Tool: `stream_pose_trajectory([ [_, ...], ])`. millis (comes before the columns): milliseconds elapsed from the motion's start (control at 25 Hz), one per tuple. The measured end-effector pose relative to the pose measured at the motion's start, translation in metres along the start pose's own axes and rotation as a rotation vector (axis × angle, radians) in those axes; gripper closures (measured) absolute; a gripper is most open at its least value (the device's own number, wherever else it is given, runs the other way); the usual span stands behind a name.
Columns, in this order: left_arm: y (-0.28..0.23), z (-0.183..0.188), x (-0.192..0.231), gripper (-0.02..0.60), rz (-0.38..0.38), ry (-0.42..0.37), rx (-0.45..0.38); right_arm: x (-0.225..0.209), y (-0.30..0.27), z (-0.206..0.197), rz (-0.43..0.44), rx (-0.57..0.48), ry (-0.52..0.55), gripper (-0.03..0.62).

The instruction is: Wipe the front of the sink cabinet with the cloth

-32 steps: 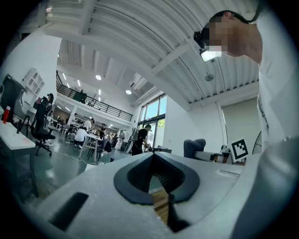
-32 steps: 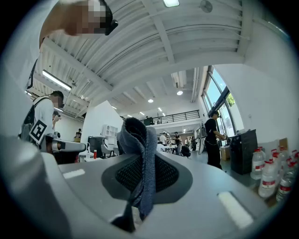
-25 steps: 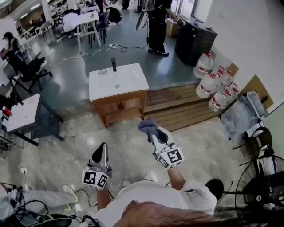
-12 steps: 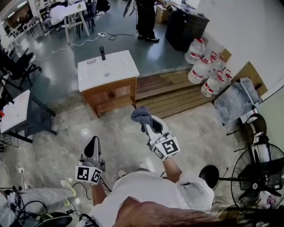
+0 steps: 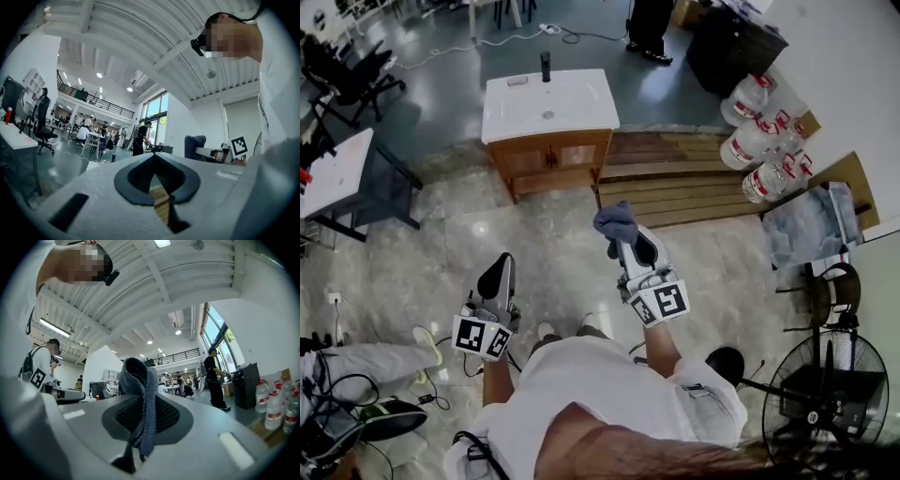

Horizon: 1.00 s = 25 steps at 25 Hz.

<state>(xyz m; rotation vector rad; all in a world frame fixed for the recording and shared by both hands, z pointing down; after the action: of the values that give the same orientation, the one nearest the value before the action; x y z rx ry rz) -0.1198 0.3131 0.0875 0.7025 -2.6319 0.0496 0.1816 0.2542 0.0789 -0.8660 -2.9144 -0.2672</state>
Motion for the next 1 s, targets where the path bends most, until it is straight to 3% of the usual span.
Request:
stream_pose_trajectory([
  [360, -0.037, -0.012, 0.003, 0.578, 0.037, -0.003, -0.005, -0.045, -0.004, -0.004, -0.028, -0.034, 0.009, 0.537],
  [720, -0.082, -0.027, -0.012, 0.578, 0.045, -0.022, 0.004, -0.075, -0.004, -0.026, 0.011, -0.019, -0.04, 0.537],
  [1000, -0.125, -0.024, 0.043, 0.578, 0.005, -0.014, 0.012, -0.076, -0.062, -0.05, 0.001, -0.018, -0.033, 0.537],
])
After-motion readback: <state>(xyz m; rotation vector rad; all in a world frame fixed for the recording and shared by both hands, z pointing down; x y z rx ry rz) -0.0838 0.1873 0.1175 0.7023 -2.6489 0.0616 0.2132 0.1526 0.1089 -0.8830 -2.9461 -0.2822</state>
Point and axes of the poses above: the fingertips, and each gripper's own axes: y backward along the fingers, x to its left, z out of its top, the point moved 8 cm from there along y, backward along the fingers, and after that the axes turned 14 degrees about y, right-handed, at the moved point
